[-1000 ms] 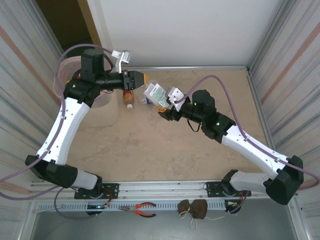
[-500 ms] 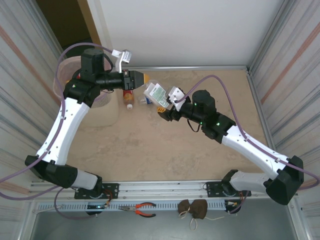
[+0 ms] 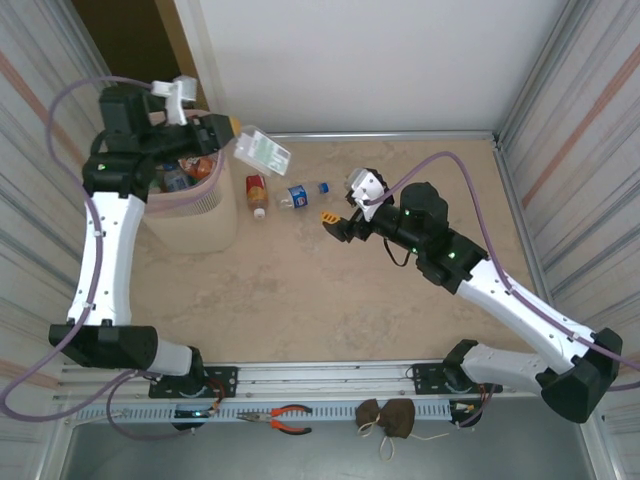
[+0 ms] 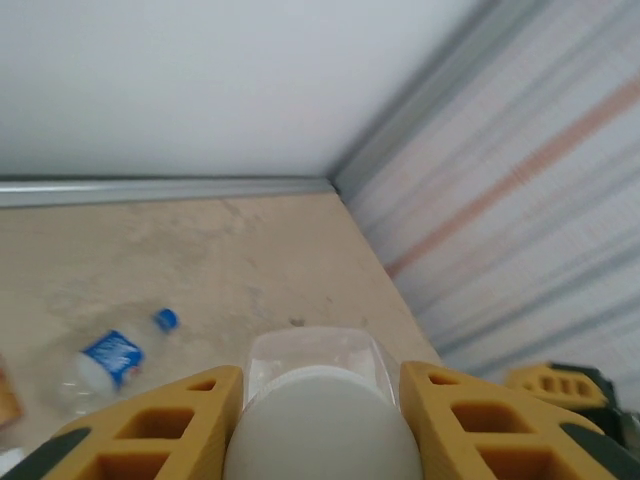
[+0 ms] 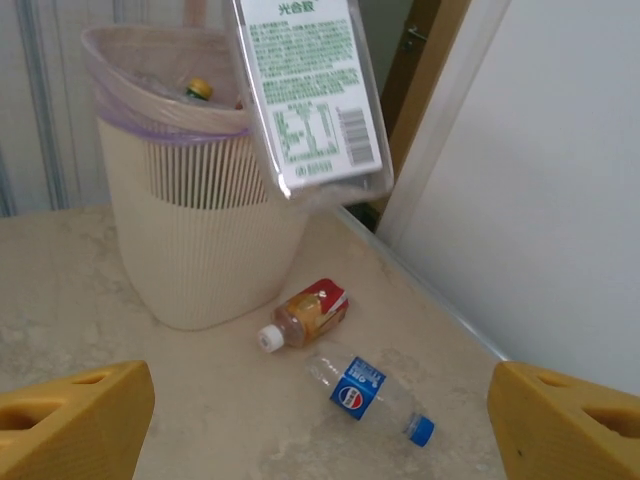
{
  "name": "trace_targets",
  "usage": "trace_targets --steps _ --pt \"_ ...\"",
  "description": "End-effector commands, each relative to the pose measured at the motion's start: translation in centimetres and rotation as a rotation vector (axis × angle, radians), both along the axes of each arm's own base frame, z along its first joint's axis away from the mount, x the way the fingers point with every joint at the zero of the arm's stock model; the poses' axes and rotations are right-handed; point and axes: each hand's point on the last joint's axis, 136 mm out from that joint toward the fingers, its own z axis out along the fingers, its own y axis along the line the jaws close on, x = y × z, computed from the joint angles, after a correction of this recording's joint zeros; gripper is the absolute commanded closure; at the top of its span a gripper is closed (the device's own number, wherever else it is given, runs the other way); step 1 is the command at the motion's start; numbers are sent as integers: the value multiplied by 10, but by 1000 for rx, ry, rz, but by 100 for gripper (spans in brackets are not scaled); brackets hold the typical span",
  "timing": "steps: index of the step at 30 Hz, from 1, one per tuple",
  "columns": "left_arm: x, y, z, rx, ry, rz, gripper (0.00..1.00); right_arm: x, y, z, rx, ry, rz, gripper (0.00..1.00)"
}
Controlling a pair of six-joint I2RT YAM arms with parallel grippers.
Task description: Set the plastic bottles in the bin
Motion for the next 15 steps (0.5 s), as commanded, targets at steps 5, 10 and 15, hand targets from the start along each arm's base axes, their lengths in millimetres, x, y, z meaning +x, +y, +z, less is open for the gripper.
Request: trace_targets --steps 5,10,15 --pt "18 102 28 -19 -39 302 81 -6 -9 14 24 -6 -22 14" --pt "35 151 22 -2 -28 474 81 -7 -10 15 25 -8 -24 14" --pt "57 178 5 -1 30 551 81 -7 -10 16 20 -8 -25 14"
